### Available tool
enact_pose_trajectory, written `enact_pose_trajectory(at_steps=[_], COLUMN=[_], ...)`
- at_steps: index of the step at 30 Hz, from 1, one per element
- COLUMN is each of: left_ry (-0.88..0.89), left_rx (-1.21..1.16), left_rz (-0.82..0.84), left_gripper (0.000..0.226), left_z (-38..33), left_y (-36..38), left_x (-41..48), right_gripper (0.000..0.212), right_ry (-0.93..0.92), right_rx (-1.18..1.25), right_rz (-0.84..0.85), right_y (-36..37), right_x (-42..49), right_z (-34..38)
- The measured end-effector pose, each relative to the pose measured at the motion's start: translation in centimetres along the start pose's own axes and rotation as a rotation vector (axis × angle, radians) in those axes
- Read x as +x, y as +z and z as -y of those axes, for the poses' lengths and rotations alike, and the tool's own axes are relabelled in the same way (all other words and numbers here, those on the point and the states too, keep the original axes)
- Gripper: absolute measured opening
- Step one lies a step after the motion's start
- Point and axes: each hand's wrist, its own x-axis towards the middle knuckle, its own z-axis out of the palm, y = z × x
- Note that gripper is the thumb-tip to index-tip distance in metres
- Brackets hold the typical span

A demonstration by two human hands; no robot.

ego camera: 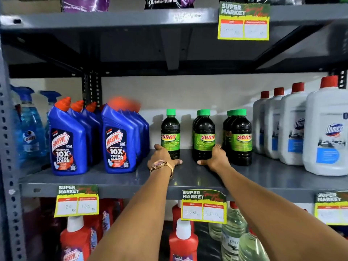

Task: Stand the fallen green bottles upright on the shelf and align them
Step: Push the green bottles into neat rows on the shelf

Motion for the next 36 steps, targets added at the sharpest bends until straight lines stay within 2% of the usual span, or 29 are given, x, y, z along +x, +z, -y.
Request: enact_pose_trajectory(at_steps=[6, 12, 15, 19, 21, 26, 36], left_ry=[0.018, 0.010, 0.010, 0.022, 0.021, 0.017, -0.006], left_rx=[0.054, 0.120, 0.123, 0.131, 0.135, 0.168, 0.244], left_rz=[-0.027, -0.062, -0.066, -0.070, -0.066, -0.060, -0.084], left_gripper=[0.088, 0.088, 0.090, 0.090, 0.090, 0.088, 0.092], left_z=[-0.1, -0.4, -0.4, -0.3, -0.3, -0.5, -1.0], left_y=[0.1, 0.1, 0.1, 0.1, 0.0, 0.1, 0.3], left_x=[-0.1, -0.3, -0.4, -0.5, -0.5, -0.5, -0.4], right_gripper=[0.084, 0.114, 0.113, 0.088, 0.083, 0.097, 0.107], right_ry=[-0.002, 0.006, 0.027, 0.046, 0.040, 0.039, 0.050], right_rx=[-0.014, -0.088, -0.048, 0.077, 0.045, -0.056, -0.135], right_rz=[-0.021, -0.066, -0.065, -0.024, -0.022, -0.051, -0.064], right_y=[0.2, 0.5, 0.6, 0.5, 0.5, 1.0, 1.2], right_x=[0.0, -0.4, -0.3, 0.3, 0.4, 0.3, 0.2], right_z=[0.0, 0.2, 0.1, -0.4, -0.5, 0.0, 0.1])
